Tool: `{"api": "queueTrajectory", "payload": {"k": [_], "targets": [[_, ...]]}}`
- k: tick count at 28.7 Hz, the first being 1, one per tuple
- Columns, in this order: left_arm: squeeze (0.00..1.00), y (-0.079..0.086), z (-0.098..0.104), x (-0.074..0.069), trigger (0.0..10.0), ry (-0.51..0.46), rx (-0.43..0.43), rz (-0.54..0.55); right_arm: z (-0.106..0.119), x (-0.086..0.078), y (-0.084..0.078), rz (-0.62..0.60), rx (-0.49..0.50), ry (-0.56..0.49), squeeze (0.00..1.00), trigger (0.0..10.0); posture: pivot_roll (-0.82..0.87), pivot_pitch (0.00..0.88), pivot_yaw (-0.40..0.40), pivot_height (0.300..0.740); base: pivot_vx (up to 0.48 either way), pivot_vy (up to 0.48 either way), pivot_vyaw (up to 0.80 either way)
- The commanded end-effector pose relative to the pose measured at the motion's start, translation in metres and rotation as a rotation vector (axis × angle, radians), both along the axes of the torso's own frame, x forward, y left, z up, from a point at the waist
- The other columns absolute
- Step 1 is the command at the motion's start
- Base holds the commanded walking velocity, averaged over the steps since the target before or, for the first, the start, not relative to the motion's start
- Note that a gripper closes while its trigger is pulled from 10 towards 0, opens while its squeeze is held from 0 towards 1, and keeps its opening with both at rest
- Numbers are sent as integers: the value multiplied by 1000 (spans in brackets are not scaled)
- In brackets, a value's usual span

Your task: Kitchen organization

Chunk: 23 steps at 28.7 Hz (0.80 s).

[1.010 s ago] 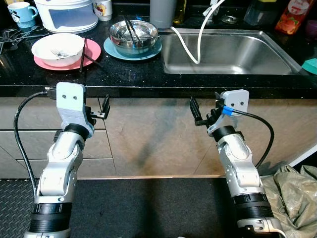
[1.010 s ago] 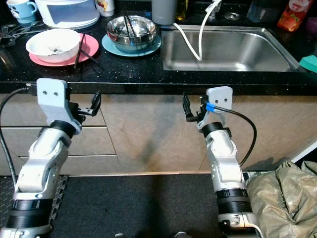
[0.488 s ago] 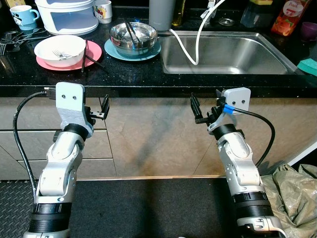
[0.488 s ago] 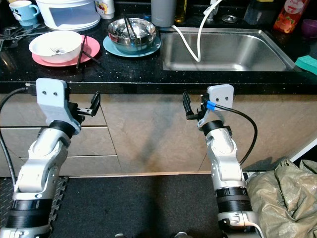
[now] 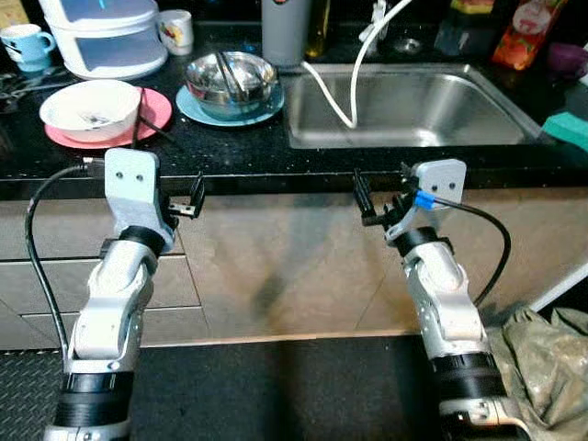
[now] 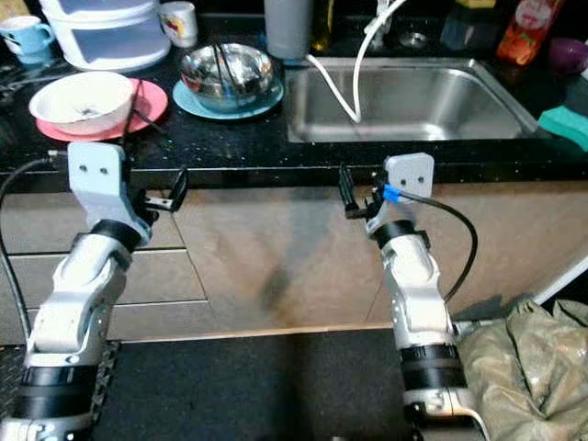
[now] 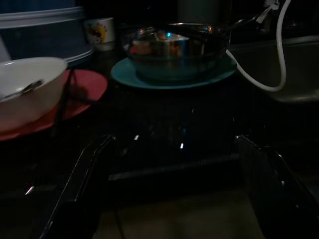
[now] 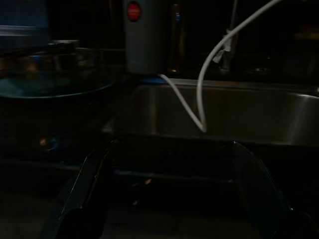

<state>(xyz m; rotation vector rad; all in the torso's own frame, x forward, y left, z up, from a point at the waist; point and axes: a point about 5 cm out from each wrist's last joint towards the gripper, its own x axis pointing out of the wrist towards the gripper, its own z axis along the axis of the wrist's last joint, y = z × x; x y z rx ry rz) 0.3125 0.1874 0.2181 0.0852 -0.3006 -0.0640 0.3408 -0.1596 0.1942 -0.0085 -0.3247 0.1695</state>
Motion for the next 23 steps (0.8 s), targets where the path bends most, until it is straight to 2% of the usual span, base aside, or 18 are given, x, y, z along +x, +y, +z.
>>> {"api": "queueTrajectory", "payload": {"k": [1,23], "targets": [[0,0,1,0,10000,-6,16,-7,-1,1,-1,-6,13,0,0,10000,24,66,-35,740,352,0,0],[0,-1,1,1,10000,-6,18,-15,-2,1,-3,-9,13,1,0,10000,24,73,-34,740,353,0,0]]}}
